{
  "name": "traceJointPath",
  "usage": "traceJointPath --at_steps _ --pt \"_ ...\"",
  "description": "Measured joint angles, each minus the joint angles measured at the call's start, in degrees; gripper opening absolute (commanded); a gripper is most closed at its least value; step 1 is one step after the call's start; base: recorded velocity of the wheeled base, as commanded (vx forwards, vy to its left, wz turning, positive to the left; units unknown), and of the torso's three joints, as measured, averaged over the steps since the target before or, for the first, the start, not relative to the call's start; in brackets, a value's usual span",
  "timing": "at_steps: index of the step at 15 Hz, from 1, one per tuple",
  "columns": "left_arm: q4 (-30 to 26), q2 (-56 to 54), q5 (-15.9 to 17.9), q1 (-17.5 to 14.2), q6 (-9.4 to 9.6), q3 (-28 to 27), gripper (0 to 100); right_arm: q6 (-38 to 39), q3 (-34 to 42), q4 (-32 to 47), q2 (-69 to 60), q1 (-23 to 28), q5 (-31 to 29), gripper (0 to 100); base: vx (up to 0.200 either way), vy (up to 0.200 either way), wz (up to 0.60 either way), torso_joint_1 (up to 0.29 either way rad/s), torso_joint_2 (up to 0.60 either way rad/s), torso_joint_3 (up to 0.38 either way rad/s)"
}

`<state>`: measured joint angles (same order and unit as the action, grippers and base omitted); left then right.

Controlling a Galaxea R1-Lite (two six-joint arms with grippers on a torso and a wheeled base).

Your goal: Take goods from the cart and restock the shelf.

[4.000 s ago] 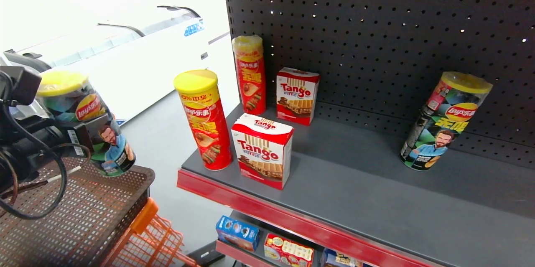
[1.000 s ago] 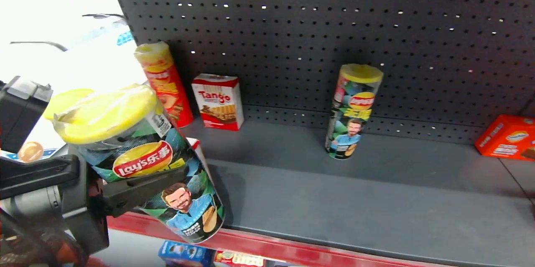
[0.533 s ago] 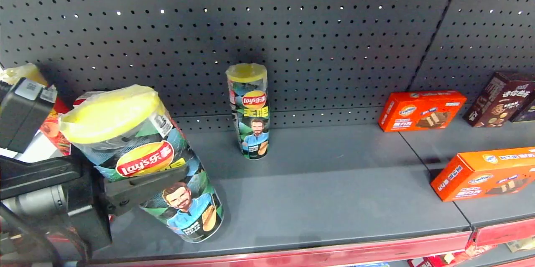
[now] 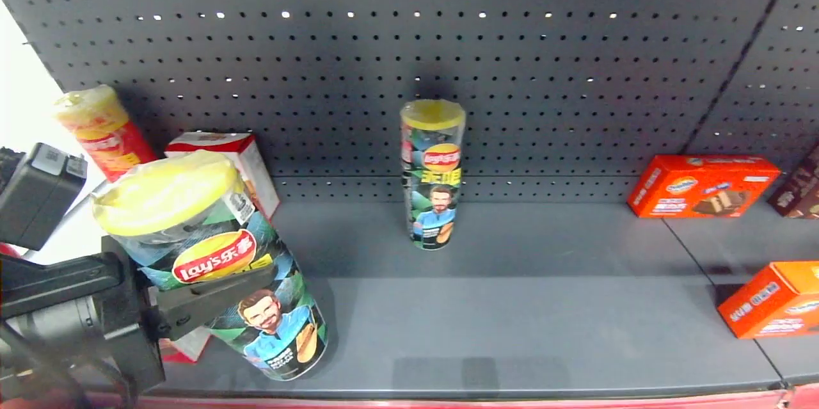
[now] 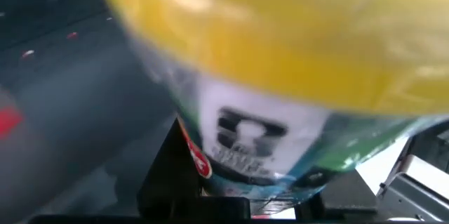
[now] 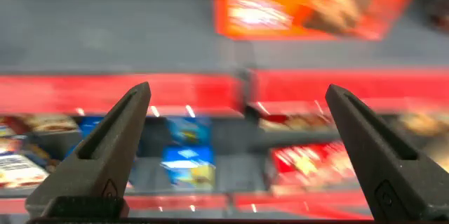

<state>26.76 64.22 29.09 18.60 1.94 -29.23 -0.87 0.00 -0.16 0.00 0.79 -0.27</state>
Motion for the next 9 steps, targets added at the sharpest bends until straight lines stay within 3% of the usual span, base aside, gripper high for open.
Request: traceJointPath --at_steps 6,7,9 --pt "0.4 -0.7 0.1 0.0 -0.11 0.7 0 0.0 0.0 0.0 0.0 0.0 0.0 100 0.0 0.0 0.0 0.0 0.0 0.0" --pt "0.4 -0.7 0.2 0.0 -0.11 0.7 0 0.0 0.0 0.0 0.0 0.0 0.0 100 0.0 0.0 -0.6 -0.002 0.0 0.007" --pt "0.3 -0.8 0.2 0.0 -0.09 0.7 0 0.1 0.0 0.0 0.0 0.0 0.0 100 0.0 0.0 0.0 0.0 0.0 0.0"
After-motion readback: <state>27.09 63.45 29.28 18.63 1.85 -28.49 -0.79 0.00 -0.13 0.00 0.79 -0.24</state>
